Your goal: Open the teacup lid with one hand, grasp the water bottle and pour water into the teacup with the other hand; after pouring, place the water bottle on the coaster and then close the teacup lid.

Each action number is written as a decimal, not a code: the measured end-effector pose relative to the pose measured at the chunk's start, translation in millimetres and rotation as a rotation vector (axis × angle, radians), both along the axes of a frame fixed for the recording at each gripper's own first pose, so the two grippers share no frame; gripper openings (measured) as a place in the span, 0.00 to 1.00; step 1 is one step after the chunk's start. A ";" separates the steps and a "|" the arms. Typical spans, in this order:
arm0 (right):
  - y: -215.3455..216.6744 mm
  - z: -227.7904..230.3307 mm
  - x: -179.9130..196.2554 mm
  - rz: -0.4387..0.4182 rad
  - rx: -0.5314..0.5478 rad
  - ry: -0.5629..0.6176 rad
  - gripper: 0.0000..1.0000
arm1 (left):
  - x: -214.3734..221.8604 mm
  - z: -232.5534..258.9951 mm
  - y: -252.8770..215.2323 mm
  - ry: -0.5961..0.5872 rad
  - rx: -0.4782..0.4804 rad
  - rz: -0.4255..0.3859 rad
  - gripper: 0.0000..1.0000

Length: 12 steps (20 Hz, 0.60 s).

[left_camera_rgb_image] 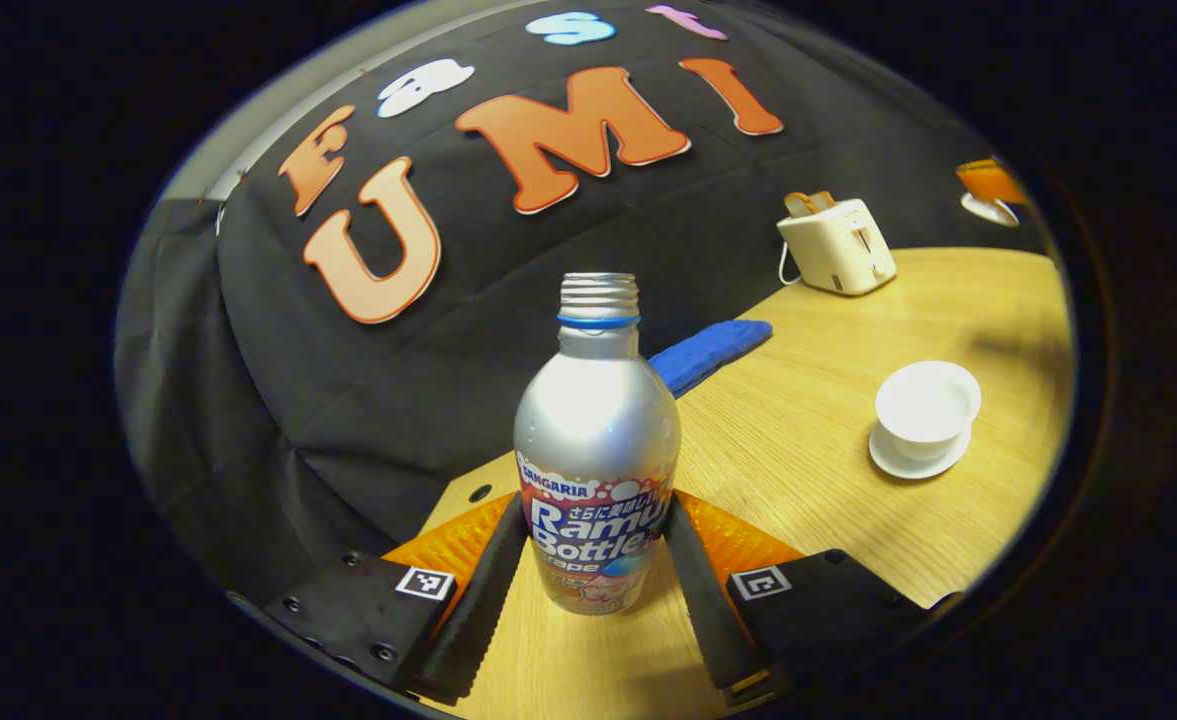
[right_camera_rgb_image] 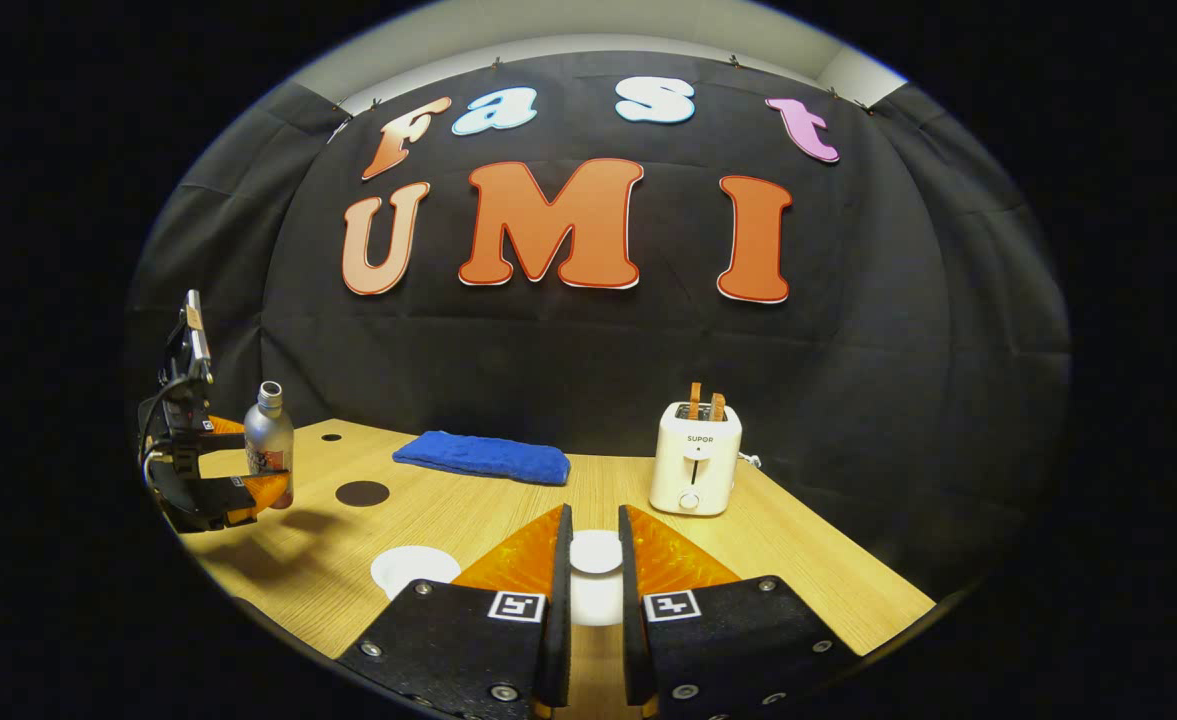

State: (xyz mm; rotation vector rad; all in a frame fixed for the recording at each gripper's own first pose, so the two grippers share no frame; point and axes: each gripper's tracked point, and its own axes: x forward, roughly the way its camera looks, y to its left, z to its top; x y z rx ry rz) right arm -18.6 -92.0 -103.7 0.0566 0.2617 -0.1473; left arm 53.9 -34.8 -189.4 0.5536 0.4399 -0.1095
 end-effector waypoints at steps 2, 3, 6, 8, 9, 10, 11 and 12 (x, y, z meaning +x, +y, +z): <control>-5.2 3.6 -2.8 -0.006 -0.014 -0.005 0.22 | 5.3 0.9 -6.0 -0.011 0.053 -0.031 0.82; -8.5 4.1 -3.4 -0.010 -0.016 -0.007 0.22 | 7.5 1.4 -7.0 -0.019 0.085 -0.038 0.82; -14.0 3.0 -6.9 -0.020 0.006 -0.003 0.22 | 10.2 -5.9 -13.7 -0.019 0.214 -0.103 0.86; -19.8 0.6 -9.0 -0.032 0.000 0.000 0.22 | 11.5 -7.5 -14.5 -0.028 0.296 -0.138 0.85; -21.7 -0.7 -10.7 -0.035 -0.001 0.003 0.22 | 12.9 -8.7 -16.7 -0.031 0.330 -0.152 0.84; -20.9 -1.4 -12.2 -0.033 0.006 0.006 0.22 | 12.5 -9.4 -16.6 -0.042 0.365 -0.162 0.85; -20.4 -0.8 -13.5 -0.031 0.013 0.005 0.22 | 12.5 -8.2 -15.5 -0.055 0.414 -0.168 0.84; -19.5 0.1 -14.2 -0.028 0.015 0.002 0.22 | 12.9 -8.4 -17.6 -0.070 0.473 -0.185 0.88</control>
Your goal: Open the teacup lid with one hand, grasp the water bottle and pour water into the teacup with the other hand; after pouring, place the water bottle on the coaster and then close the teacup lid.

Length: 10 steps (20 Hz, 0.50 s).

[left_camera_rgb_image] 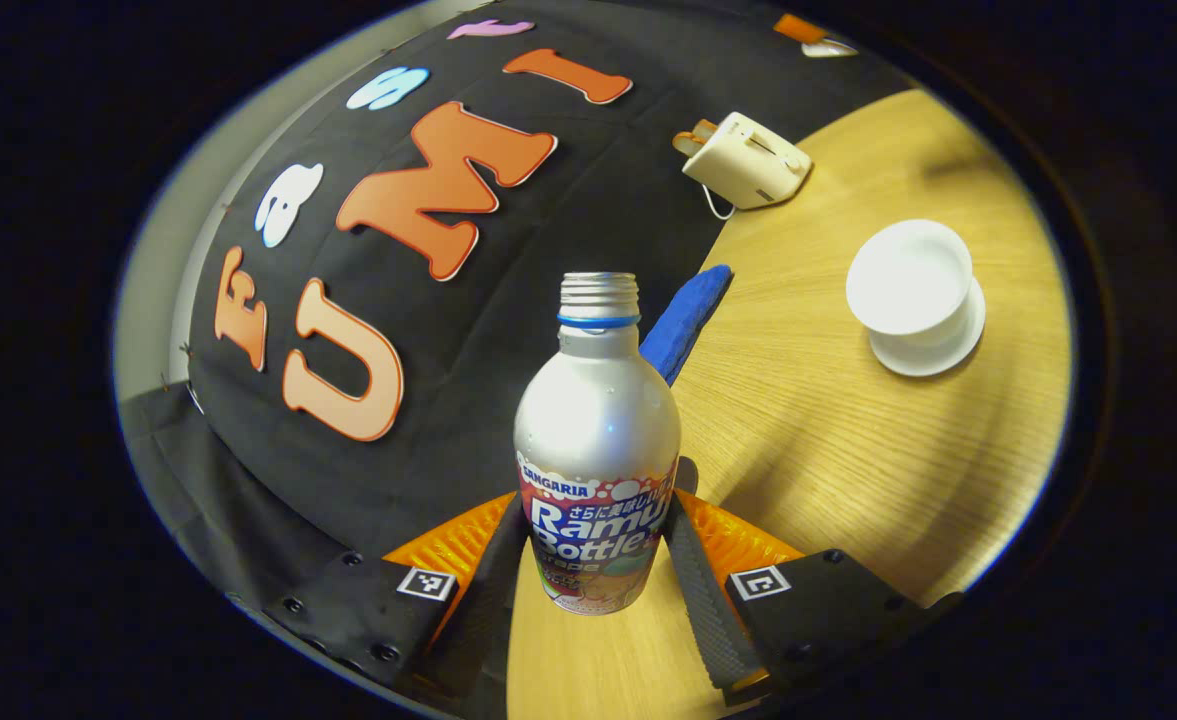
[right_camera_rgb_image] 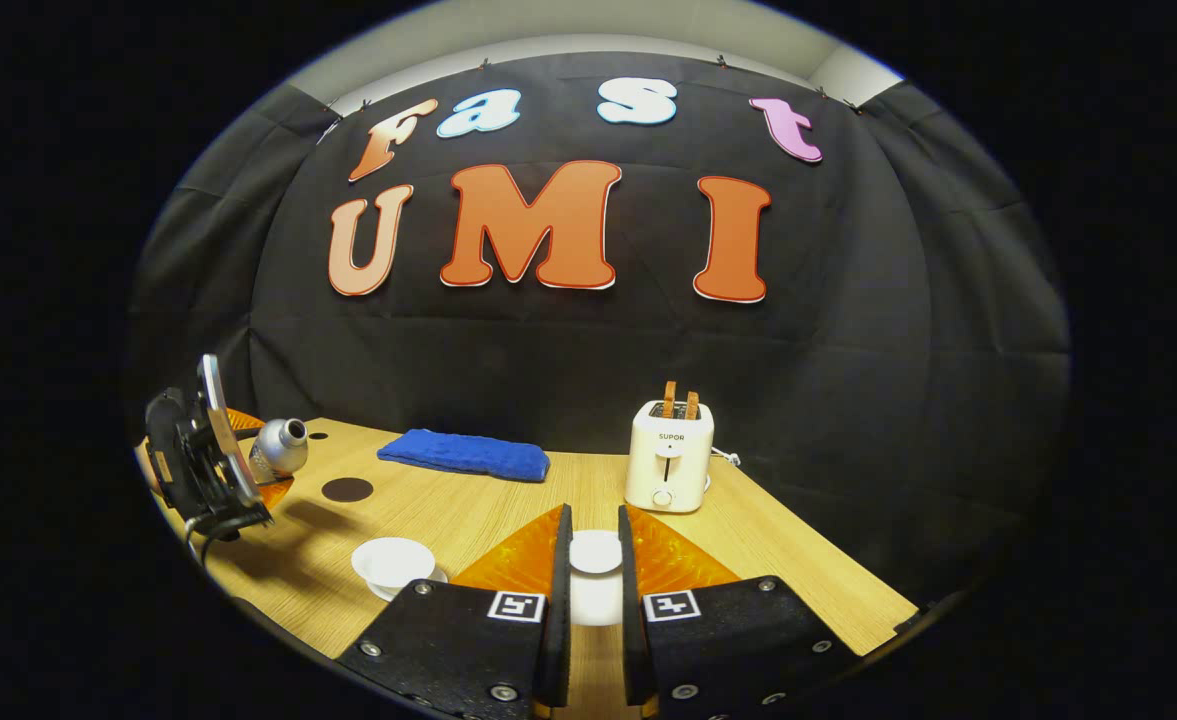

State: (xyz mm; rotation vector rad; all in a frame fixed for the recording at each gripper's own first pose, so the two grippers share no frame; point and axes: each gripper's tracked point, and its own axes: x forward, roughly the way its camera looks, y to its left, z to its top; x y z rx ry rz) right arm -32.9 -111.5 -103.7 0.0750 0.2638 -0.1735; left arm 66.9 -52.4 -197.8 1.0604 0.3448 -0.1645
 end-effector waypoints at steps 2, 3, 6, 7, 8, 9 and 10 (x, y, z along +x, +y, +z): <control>-1.6 0.2 -0.4 0.000 -0.004 -0.005 0.22 | -0.9 -1.5 -5.6 -0.016 0.076 -0.036 0.84; -1.1 -0.2 -1.7 0.002 -0.005 -0.005 0.22 | -0.2 -3.5 -8.8 -0.011 0.096 -0.051 0.84; 0.4 0.0 -2.6 0.011 -0.004 -0.004 0.22 | 8.2 0.4 -24.3 -0.044 0.219 -0.138 0.84; 1.6 0.6 -3.3 0.015 -0.006 -0.008 0.22 | 7.6 4.2 -24.0 -0.061 0.256 -0.163 0.82; 1.5 1.6 -3.2 0.017 -0.009 -0.011 0.22 | 7.7 5.6 -25.6 -0.064 0.275 -0.179 0.84; 1.0 1.5 -2.8 0.018 -0.011 -0.013 0.22 | 7.8 5.9 -26.0 -0.063 0.292 -0.192 0.84; 1.1 2.4 -2.6 0.021 -0.013 -0.014 0.22 | 9.4 8.8 -27.6 -0.072 0.317 -0.208 0.81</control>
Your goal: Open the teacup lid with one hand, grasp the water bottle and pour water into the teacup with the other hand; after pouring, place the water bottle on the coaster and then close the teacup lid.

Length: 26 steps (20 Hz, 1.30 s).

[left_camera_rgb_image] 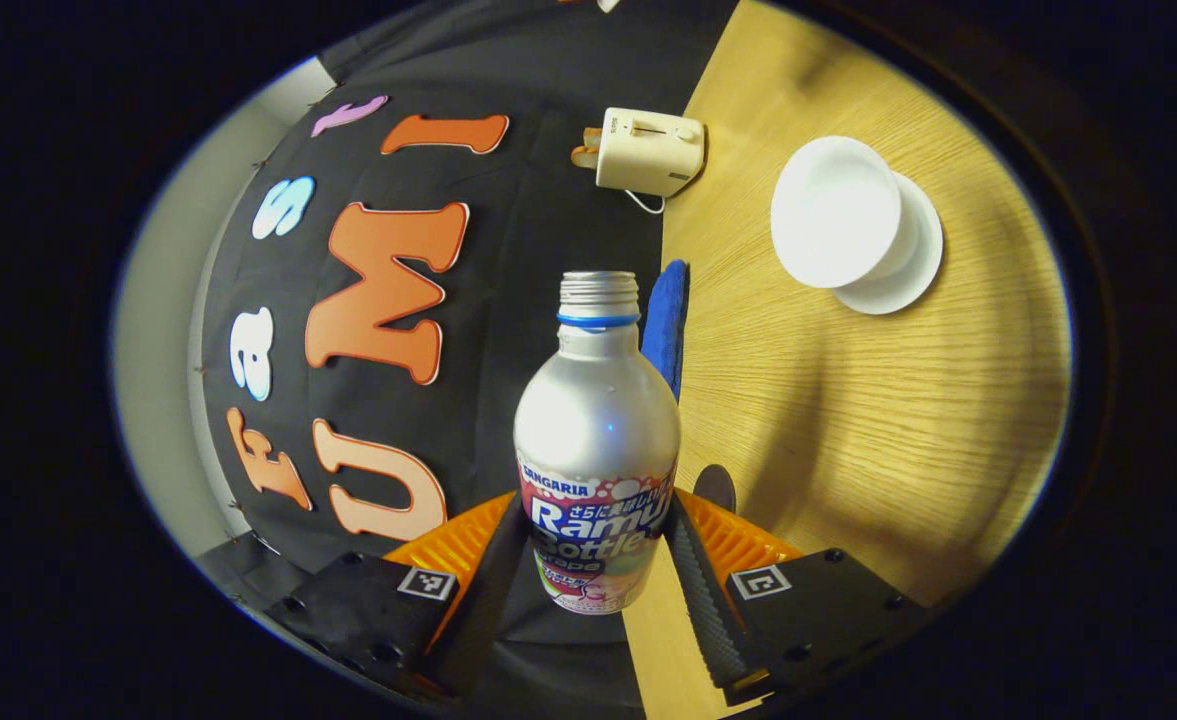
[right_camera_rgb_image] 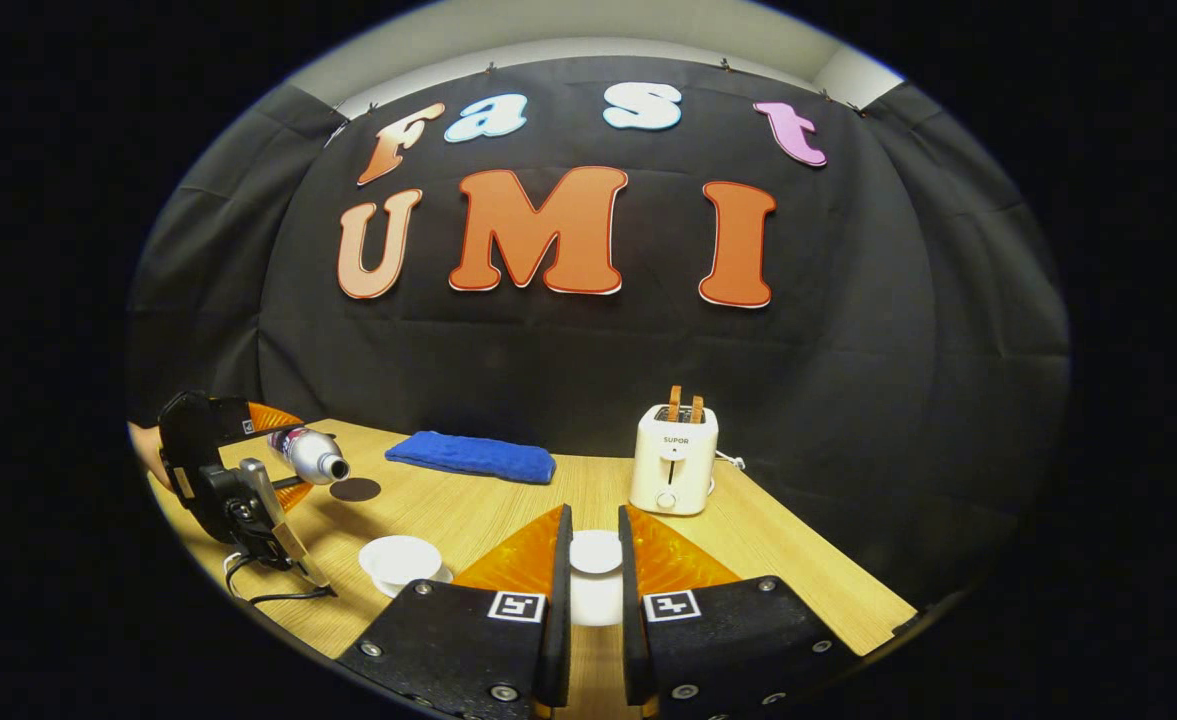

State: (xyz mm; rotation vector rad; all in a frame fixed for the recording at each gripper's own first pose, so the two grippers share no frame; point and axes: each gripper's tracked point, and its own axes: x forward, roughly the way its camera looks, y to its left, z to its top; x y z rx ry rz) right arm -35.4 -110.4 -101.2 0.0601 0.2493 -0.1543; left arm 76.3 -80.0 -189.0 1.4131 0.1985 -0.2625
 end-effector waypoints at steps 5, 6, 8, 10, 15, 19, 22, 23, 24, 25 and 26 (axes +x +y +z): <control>-3.2 -1.7 -3.3 -0.001 -0.006 0.002 0.22 | 0.8 14.6 -13.8 -0.060 0.140 -0.100 0.84; -3.8 -3.1 -3.9 -0.001 -0.007 0.004 0.22 | 2.6 19.9 -17.5 -0.085 0.162 -0.120 0.88; -6.2 -5.5 -6.7 -0.007 -0.008 0.006 0.22 | 7.8 21.4 -21.4 -0.101 0.216 -0.148 0.85; -5.7 -5.6 -7.6 -0.007 -0.007 0.003 0.22 | 7.1 20.5 -20.5 -0.107 0.248 -0.163 0.83; -8.7 -5.0 -8.9 -0.011 -0.016 0.002 0.22 | 7.3 21.7 -23.9 -0.132 0.310 -0.200 0.82; -9.1 -4.3 -10.5 -0.013 -0.017 -0.002 0.22 | 10.2 28.8 -27.2 -0.153 0.334 -0.219 0.84; -10.8 -2.0 -10.7 -0.014 -0.026 -0.009 0.22 | 14.1 36.1 -27.4 -0.170 0.340 -0.224 0.84; -11.2 -2.6 -10.3 -0.011 -0.029 -0.007 0.22 | 14.7 38.4 -27.4 -0.177 0.349 -0.226 0.82; -12.6 -1.9 -9.9 -0.014 -0.031 -0.007 0.22 | 17.1 41.2 -27.9 -0.183 0.357 -0.230 0.82; -13.6 -1.3 -10.6 -0.014 -0.031 -0.007 0.22 | 18.2 41.8 -29.0 -0.189 0.366 -0.236 0.82; -13.5 -0.5 -10.4 -0.017 -0.030 -0.011 0.22 | 19.0 45.5 -30.6 -0.197 0.373 -0.244 0.85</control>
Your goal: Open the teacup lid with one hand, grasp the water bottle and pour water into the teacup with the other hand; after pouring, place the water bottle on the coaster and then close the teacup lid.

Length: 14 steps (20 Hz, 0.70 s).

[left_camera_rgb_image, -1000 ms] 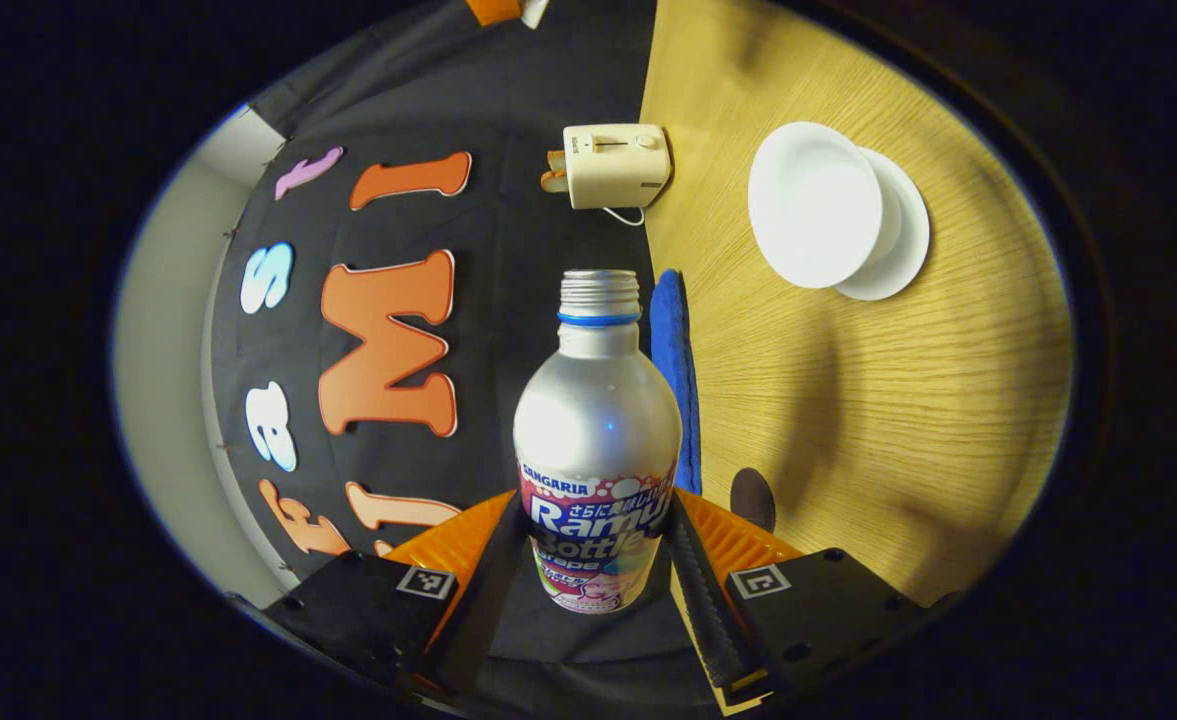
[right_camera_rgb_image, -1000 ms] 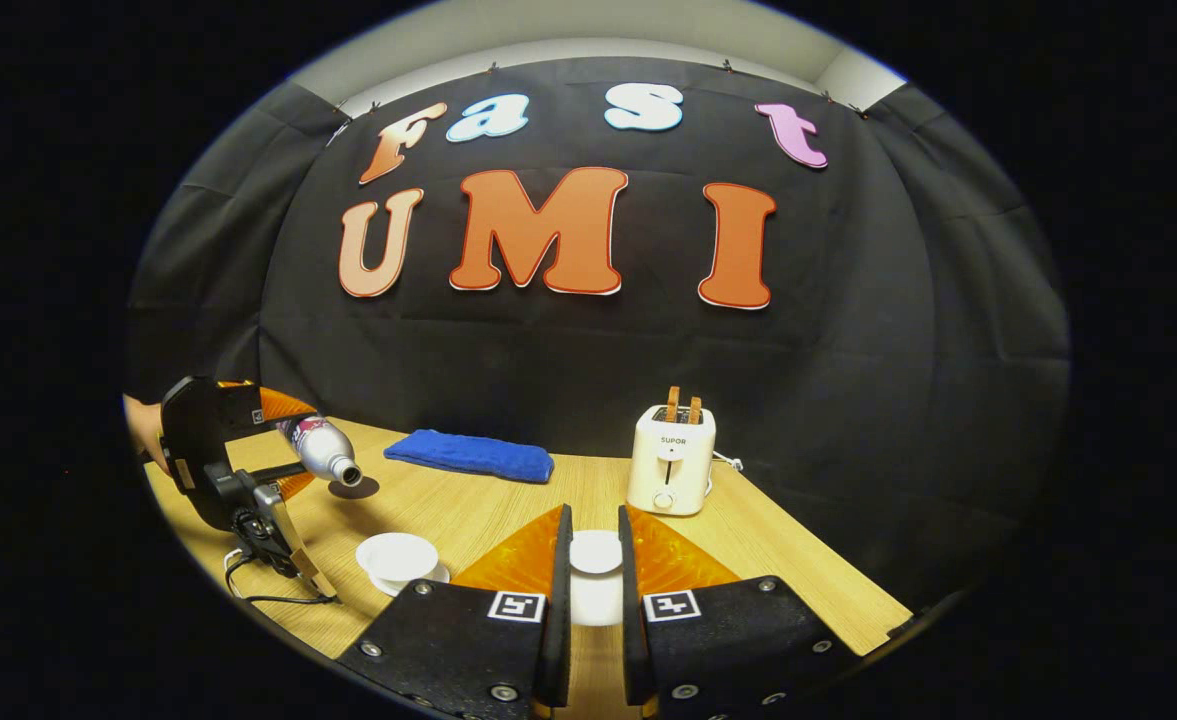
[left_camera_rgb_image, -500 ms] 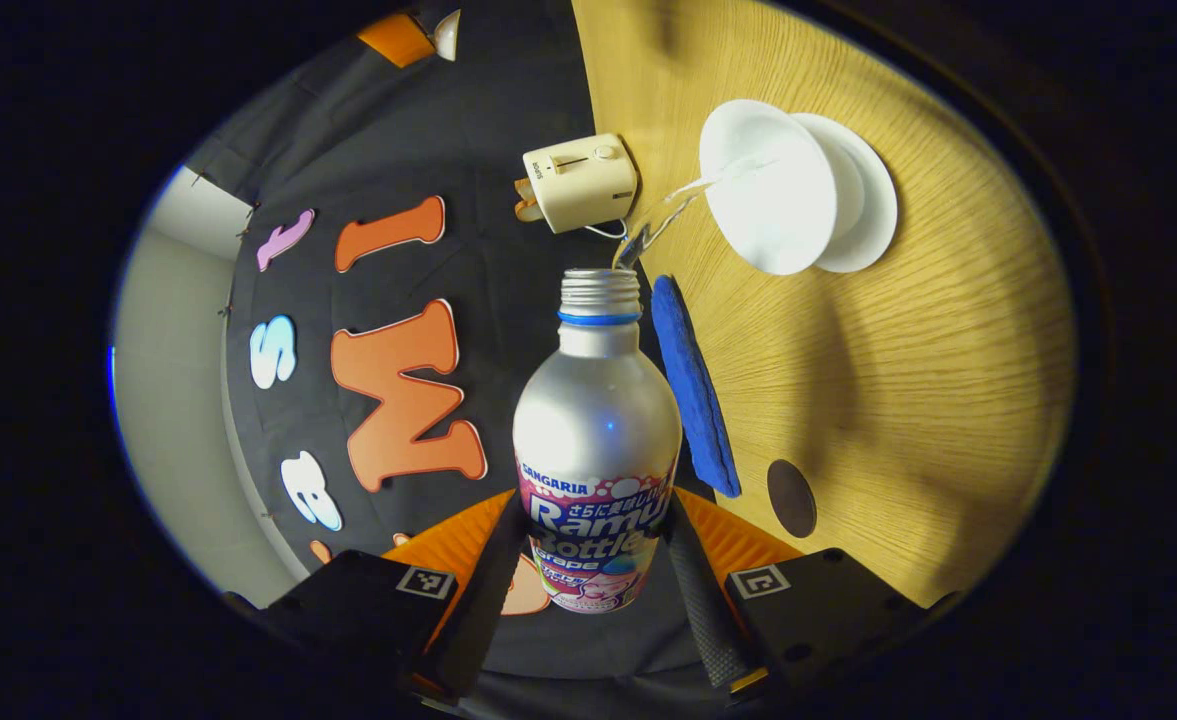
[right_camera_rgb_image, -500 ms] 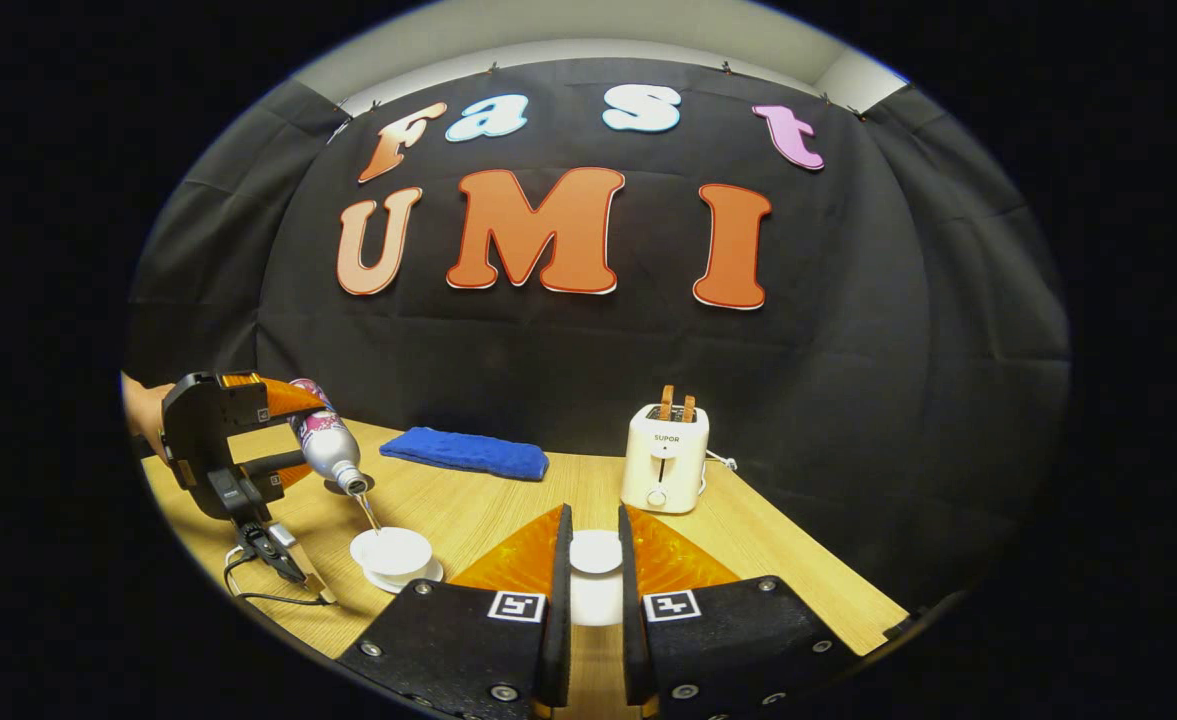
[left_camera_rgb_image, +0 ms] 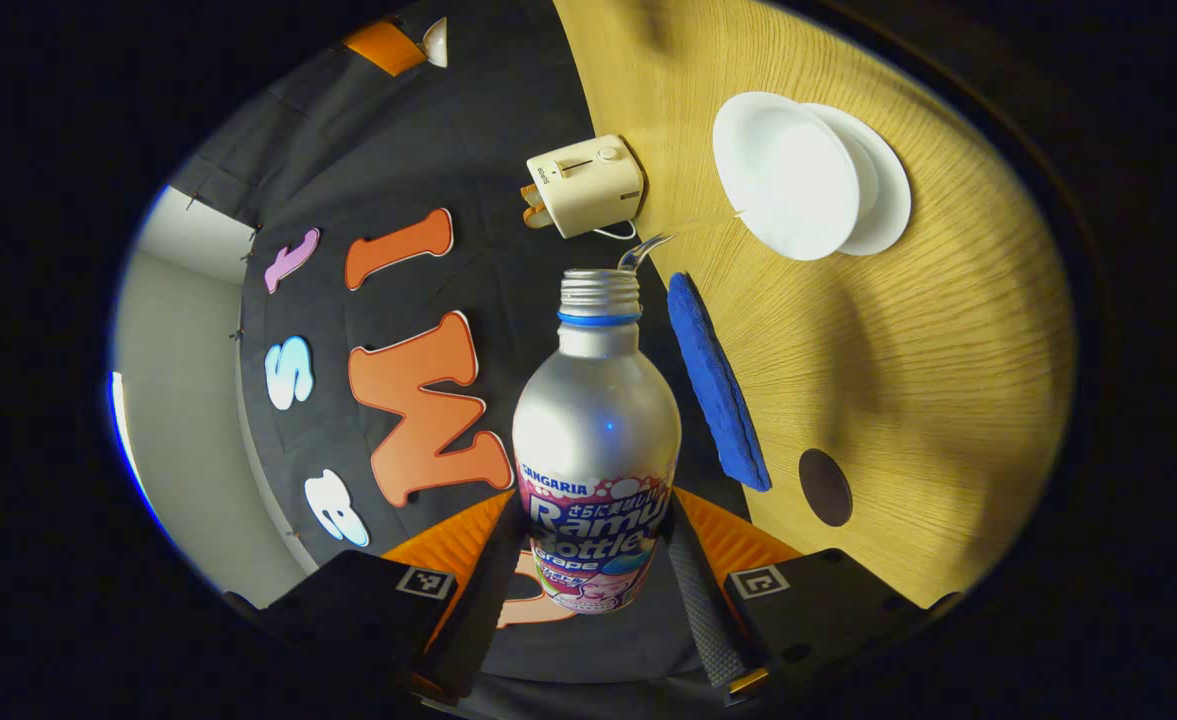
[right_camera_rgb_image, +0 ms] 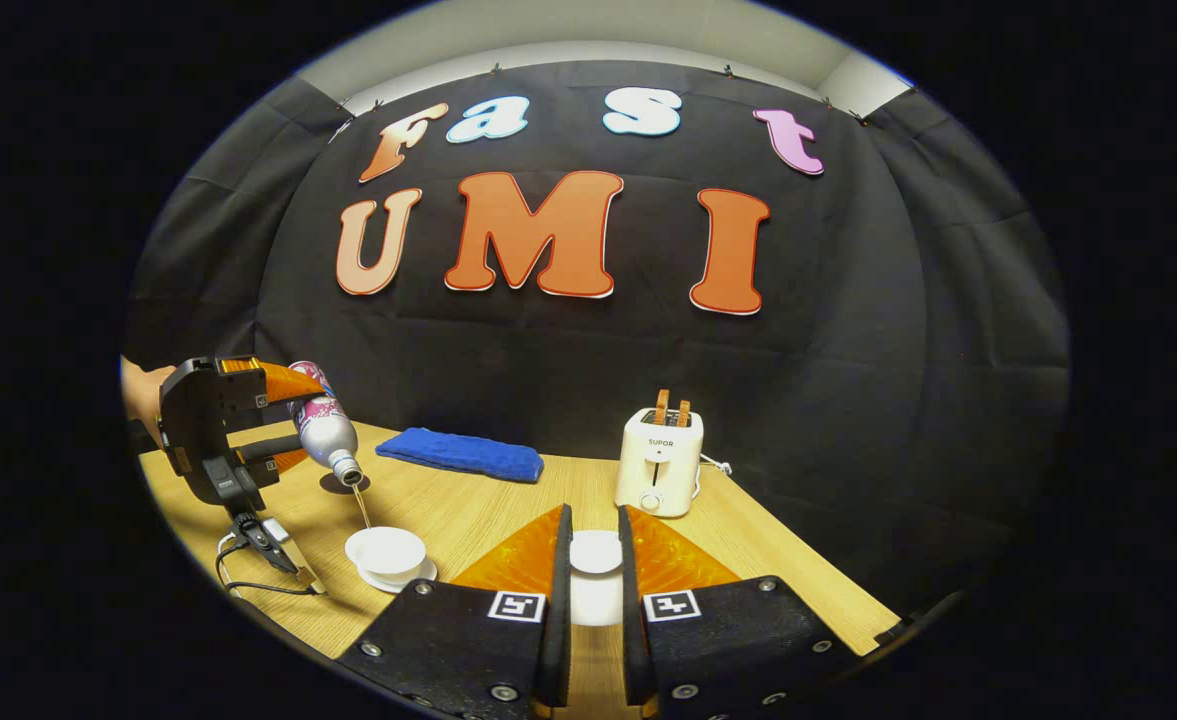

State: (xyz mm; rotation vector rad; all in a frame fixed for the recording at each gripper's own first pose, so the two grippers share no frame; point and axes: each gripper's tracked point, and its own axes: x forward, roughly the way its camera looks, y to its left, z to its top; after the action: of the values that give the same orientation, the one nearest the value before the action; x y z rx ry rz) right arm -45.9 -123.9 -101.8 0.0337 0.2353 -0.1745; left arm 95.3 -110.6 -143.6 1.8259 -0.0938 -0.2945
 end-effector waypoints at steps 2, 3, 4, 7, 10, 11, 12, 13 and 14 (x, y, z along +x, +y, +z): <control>0.2 -0.4 0.0 0.001 0.004 0.000 0.22 | 1.2 4.9 -3.9 -0.013 0.014 -0.016 0.85; -2.1 -1.7 -0.6 -0.005 0.001 0.001 0.22 | 1.1 6.3 -7.0 -0.019 0.018 -0.024 0.87; -4.1 -2.6 -0.8 -0.014 -0.004 0.003 0.22 | 0.4 8.5 -8.3 -0.023 0.022 -0.032 0.84; -4.1 -9.2 -1.4 -0.016 -0.008 0.024 0.22 | 0.0 12.2 -14.8 -0.045 0.040 -0.058 0.87; -4.9 -6.9 -1.9 -0.014 -0.015 0.026 0.22 | 0.8 13.1 -18.0 -0.054 0.056 -0.074 0.82; -4.0 -7.1 -2.1 -0.011 -0.017 0.023 0.22 | 1.6 13.8 -19.5 -0.057 0.065 -0.080 0.87; -3.6 -6.2 -1.3 -0.012 -0.018 0.022 0.22 | 2.8 14.1 -19.3 -0.055 0.072 -0.082 0.85; -2.4 -6.1 -0.1 -0.007 -0.020 0.024 0.22 | 5.2 12.9 -20.6 -0.051 0.080 -0.087 0.85; -1.5 -6.6 0.6 -0.006 -0.025 0.025 0.22 | 5.2 16.9 -20.2 -0.056 0.088 -0.088 0.85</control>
State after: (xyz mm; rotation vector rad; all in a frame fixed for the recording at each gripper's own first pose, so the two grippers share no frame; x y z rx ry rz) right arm -45.2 -125.4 -108.4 0.0073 0.2578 -0.1840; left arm 100.5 -130.8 -126.7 1.9211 -0.2034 -0.3129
